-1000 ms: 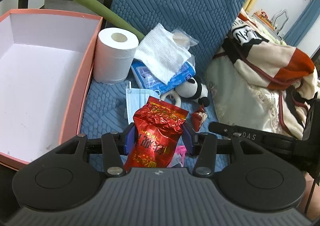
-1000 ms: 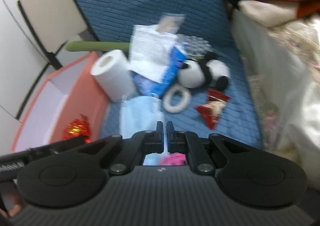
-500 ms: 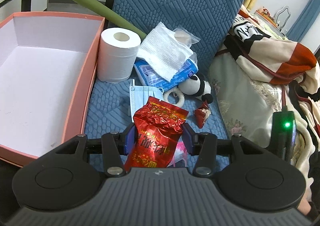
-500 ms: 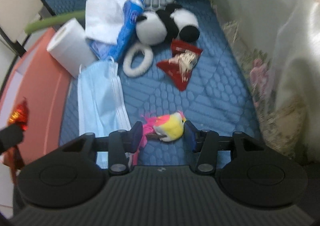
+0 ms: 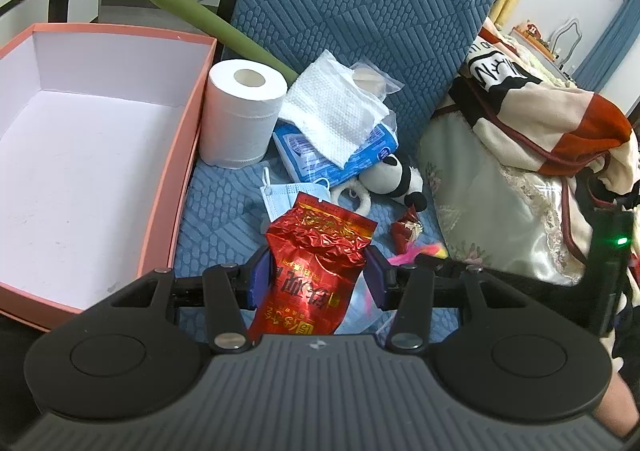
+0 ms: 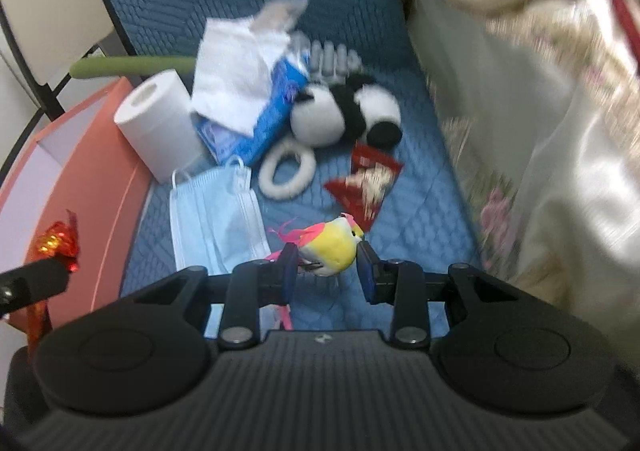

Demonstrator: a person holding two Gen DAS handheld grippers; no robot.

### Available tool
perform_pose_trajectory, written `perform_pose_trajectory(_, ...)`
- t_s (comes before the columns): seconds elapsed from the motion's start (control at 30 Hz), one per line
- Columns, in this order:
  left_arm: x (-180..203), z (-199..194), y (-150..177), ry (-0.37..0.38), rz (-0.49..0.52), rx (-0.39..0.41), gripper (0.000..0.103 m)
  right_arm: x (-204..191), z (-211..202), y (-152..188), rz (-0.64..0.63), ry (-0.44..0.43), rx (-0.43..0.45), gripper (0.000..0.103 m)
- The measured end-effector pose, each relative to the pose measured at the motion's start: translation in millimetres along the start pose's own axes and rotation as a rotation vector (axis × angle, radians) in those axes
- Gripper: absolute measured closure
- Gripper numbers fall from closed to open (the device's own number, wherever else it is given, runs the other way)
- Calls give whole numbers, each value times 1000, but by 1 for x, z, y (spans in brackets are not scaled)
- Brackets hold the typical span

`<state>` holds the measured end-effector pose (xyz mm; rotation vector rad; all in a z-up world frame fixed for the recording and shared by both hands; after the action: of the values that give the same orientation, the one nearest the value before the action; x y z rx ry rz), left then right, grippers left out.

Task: Organize soft objects
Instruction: 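Lift the yellow toy bird off the seat with the right tool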

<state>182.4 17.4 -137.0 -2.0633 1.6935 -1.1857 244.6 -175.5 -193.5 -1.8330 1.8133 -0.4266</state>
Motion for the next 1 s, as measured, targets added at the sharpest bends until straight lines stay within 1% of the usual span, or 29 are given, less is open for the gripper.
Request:
perform_pose_trajectory(0.13,2,-3,-4,11,-3,11,48,0,-22,-17,-17,16,69,68)
perform_pose_trajectory(0.3,3,-10,-10,22,-8,28,48,-4,-51,-37,-19,-15,139,68)
perform_pose_trajectory(0.5,-1,-15,-12,32,-20,42,48,-20,-85,-57,-86,-4,233,68)
perform_pose_trajectory(0.6,0,-12,-7,48,-21,36,48,-28,-95,-63,-78,-51,240,68)
perform_pose_trajectory(0.7,4,-4,-1,76,-19,34,48,-35,-103,-67,-82,-62,250,68)
perform_pose_trajectory(0.8,10,10,4,89,-4,28,48,-43,-106,-67,-84,-79,247,68)
perform_pose_trajectory(1.0,17,50,20,94,25,-32,48,-48,-106,-64,-79,-94,228,68)
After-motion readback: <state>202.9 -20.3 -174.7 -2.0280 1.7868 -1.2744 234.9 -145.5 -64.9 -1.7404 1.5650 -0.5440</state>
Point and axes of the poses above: each gripper's, at about its wrist camera, not at the fingertips, and z roughly the way its jaws point, x to its right, y to its underside, the point moved 7 cm from there along z, roughly the way its jaws point, and after that the axes turned 8 degrees about y, right-handed, at the moved point
